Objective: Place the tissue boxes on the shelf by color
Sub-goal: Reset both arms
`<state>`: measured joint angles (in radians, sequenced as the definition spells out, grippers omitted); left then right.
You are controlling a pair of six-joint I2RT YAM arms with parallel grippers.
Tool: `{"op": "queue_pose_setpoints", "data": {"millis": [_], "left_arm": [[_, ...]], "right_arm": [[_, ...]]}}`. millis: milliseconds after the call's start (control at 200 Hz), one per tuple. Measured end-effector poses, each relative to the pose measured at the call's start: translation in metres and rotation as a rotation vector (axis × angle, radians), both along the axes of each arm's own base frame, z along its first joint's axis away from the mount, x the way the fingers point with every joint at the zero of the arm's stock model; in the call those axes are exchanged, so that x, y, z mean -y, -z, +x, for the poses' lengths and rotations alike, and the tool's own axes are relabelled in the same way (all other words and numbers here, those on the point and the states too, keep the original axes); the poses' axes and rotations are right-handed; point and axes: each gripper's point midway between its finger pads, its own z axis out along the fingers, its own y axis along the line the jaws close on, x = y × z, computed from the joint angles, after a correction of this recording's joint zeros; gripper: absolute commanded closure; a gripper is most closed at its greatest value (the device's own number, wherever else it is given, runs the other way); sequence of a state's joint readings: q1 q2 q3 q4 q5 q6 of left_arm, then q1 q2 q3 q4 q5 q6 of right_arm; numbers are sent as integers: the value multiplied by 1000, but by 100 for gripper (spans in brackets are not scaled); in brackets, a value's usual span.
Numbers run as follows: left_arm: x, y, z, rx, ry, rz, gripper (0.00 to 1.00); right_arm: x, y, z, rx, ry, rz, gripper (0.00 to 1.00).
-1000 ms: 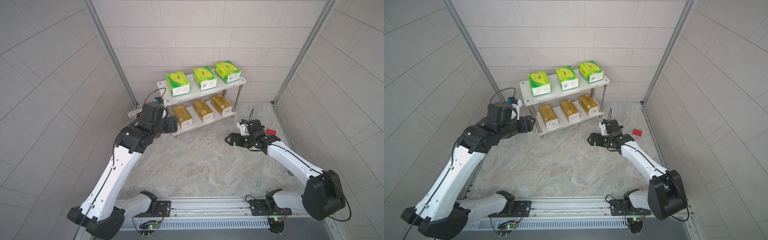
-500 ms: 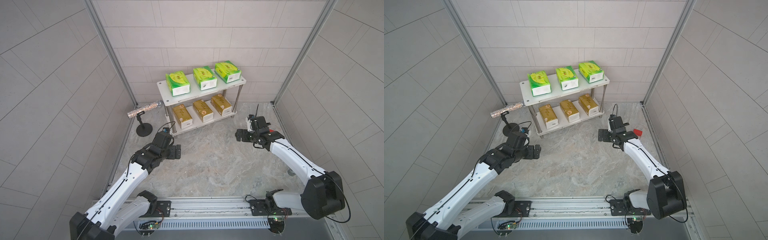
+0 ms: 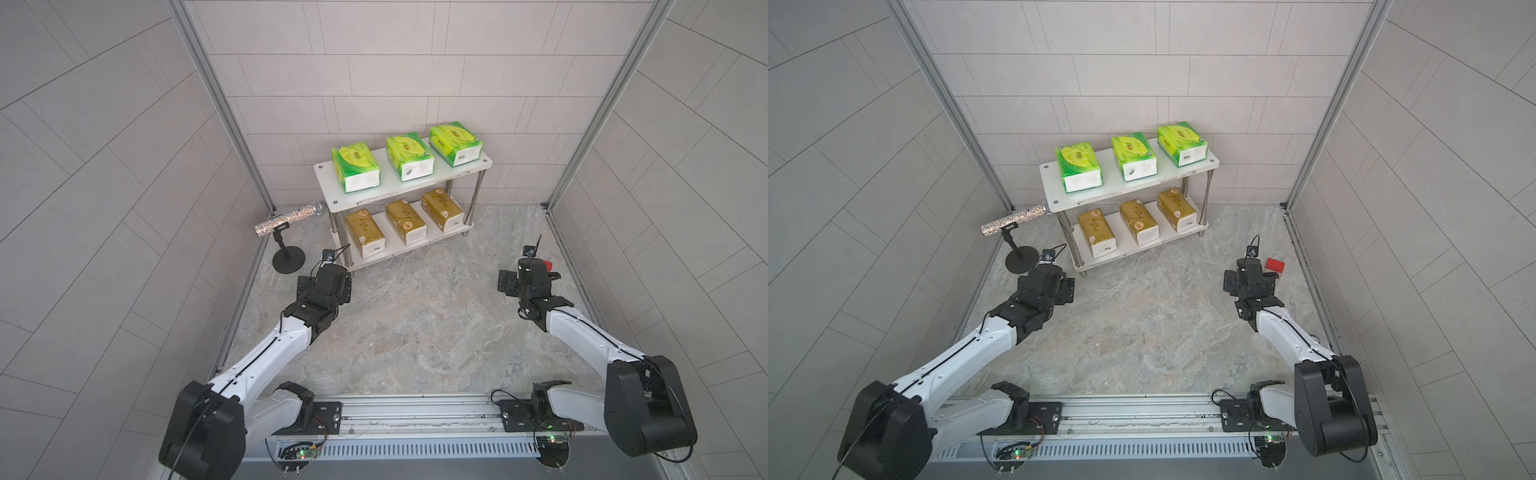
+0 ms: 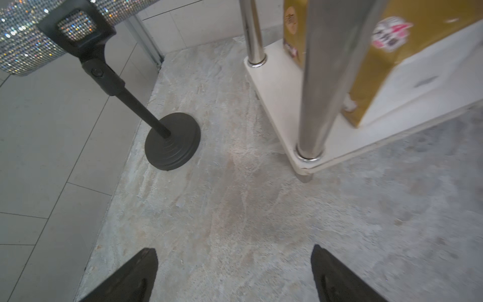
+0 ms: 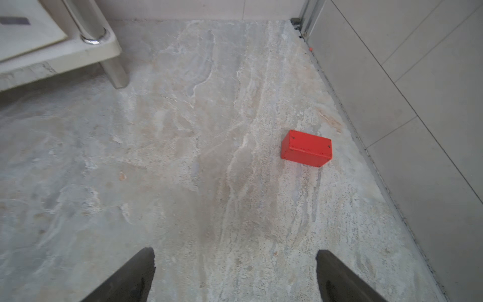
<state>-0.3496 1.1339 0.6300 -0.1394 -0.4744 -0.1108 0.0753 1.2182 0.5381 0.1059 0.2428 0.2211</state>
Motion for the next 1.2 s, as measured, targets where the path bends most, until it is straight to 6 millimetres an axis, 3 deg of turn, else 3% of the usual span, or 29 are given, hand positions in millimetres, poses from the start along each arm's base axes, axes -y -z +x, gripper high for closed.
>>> {"op": "queue_pose_setpoints", "data": {"millis": [160,300,495,650,775,991,1201], "left_arm": [[-29,25,6,-1,-74,0,0],[-47,44,8,27,-116,-41,0],[-42,50,23,98,-71,-88,0],[-39,44,40,169,-23,-114,0],[-36,49,50,179,25,-114,0],[-38,77,59,176,46,-139,0],[-37,71,62,196,59,-151,0]], "right_arm": [[11,27,5,33,26,-24,1],[9,30,18,89,-13,-37,1],[3,21,40,211,-67,-61,1],[6,41,30,195,-54,-80,0],[10,30,34,238,-33,-90,0],[12,22,37,270,-18,-96,0],[13,20,37,279,-15,-97,0]]}}
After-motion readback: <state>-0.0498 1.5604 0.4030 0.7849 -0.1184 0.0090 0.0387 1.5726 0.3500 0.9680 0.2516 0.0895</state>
